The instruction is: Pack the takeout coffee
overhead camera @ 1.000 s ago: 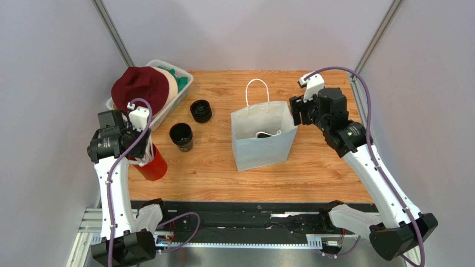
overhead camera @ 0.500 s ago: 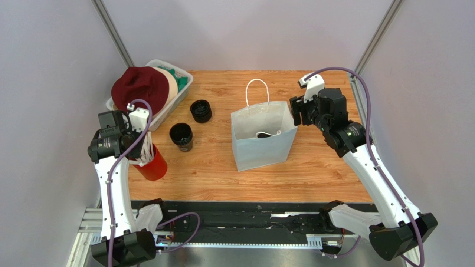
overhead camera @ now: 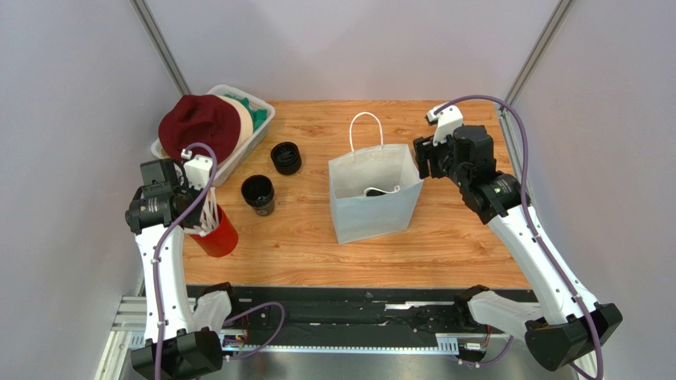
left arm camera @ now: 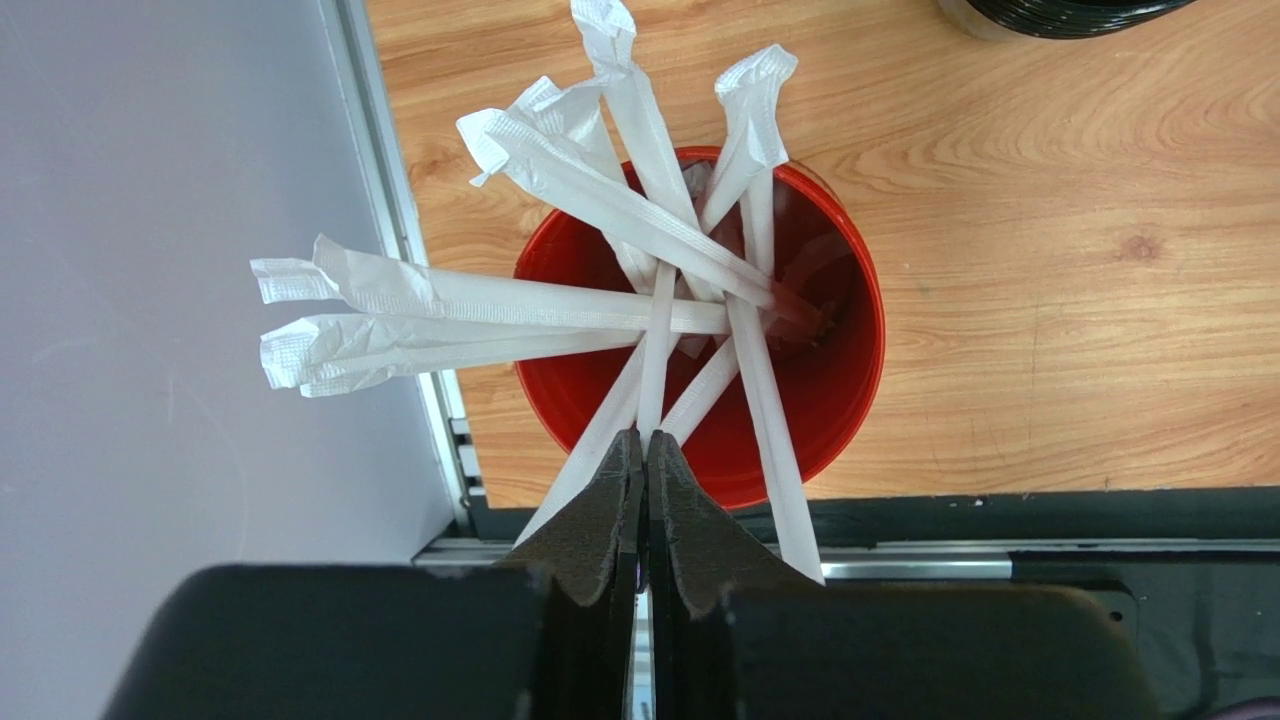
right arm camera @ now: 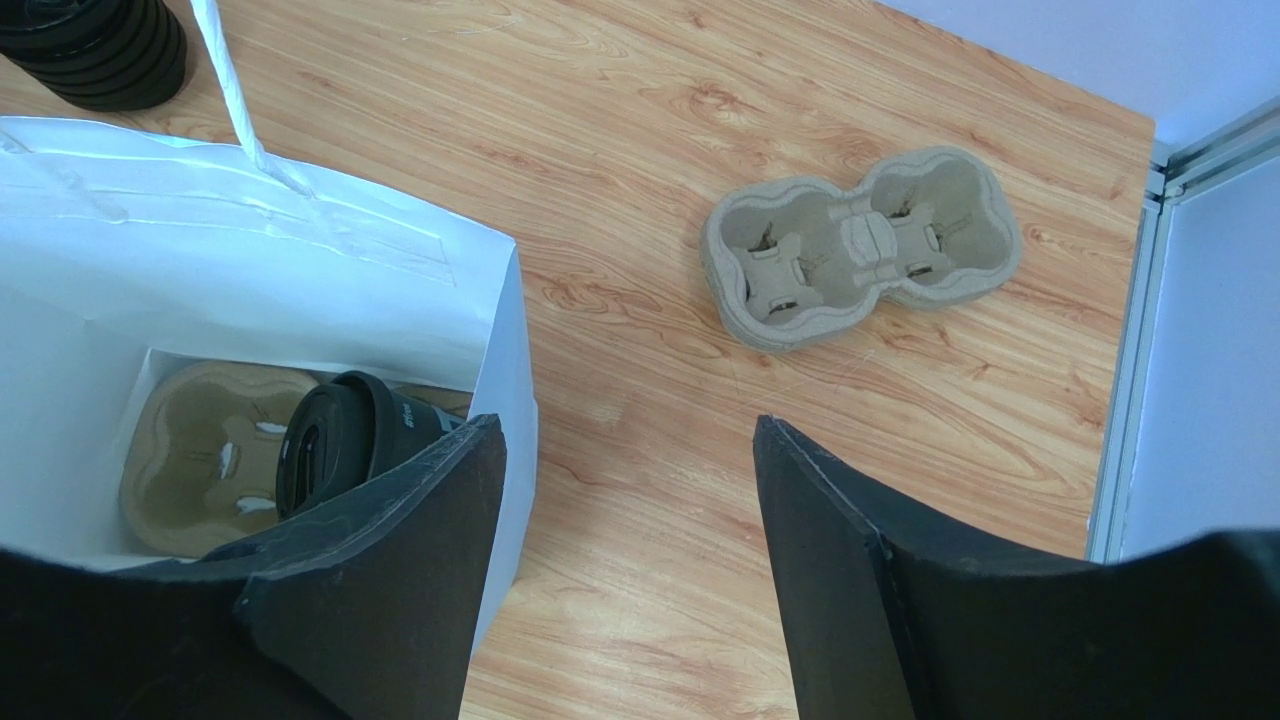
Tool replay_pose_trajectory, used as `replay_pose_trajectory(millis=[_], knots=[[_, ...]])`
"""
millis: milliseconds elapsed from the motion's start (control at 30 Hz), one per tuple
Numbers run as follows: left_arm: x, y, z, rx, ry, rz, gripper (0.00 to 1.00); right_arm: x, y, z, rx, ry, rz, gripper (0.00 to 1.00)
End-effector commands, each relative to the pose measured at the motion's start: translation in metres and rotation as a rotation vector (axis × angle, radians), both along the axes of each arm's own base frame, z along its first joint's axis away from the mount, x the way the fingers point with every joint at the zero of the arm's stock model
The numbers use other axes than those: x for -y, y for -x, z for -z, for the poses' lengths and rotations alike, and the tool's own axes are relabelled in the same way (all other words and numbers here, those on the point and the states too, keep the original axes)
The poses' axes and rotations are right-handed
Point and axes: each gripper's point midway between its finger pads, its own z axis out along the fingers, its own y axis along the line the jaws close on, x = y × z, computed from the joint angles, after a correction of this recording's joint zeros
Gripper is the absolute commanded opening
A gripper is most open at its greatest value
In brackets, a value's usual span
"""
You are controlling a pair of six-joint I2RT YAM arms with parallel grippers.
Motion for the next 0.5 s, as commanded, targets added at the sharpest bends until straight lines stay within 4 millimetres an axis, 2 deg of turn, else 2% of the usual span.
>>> replay_pose_trajectory(millis=[0,467], knots=[[0.001,-0.002,-0.017,0.059,0.003,-0.008,0.05,0.004,-0.004,-0.017,0.065,-0.034,0.029,0.66],[0.009,-0.001,-0.064,0.163,0.005,0.021,0.02,0.011,-0.006,-0.019,0.076,-0.044,0.055,0.66]])
